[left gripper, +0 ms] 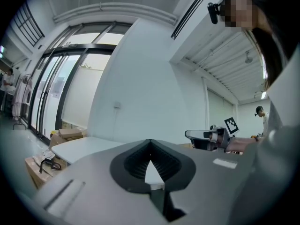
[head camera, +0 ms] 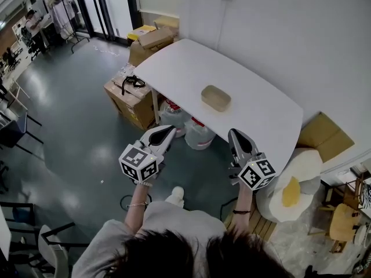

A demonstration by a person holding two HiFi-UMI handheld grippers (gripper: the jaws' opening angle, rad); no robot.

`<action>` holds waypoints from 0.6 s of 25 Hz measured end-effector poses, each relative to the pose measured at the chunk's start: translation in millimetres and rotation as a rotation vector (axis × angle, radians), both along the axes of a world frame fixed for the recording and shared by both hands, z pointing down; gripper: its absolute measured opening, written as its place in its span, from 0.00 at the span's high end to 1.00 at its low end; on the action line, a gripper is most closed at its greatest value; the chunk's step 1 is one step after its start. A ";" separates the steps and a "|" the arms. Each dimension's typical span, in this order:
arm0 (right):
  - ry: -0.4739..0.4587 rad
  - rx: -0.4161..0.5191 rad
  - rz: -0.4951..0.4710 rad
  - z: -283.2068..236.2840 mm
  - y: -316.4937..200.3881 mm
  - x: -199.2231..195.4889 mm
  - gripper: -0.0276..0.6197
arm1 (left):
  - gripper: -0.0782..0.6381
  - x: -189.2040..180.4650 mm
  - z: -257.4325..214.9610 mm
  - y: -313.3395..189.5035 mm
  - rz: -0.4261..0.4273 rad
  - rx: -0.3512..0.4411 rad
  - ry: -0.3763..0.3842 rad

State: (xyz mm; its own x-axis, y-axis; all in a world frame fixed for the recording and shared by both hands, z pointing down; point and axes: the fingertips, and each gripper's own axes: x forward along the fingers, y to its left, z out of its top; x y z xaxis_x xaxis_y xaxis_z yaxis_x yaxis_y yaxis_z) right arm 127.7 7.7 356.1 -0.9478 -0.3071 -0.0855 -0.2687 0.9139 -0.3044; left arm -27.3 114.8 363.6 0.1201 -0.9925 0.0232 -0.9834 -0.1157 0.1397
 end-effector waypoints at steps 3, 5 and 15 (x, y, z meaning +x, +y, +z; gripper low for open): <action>-0.008 -0.004 0.015 1.0 -13.8 -10.2 0.94 | 0.90 -11.9 0.2 -15.6 0.017 0.000 0.000; -0.010 -0.007 0.028 0.8 -22.6 -15.6 0.94 | 0.90 -18.8 -0.1 -25.2 0.027 0.001 0.000; -0.007 -0.031 0.093 6.6 -53.1 -38.6 0.94 | 0.90 -47.3 9.1 -66.6 0.093 -0.019 0.012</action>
State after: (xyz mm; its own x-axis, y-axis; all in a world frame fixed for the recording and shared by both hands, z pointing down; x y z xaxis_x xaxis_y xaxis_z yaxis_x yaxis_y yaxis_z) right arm 89.0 -45.4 362.8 -0.9144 -0.3966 -0.0809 -0.3500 0.8752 -0.3339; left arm -74.6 48.2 372.7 0.2119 -0.9765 0.0395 -0.9668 -0.2035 0.1546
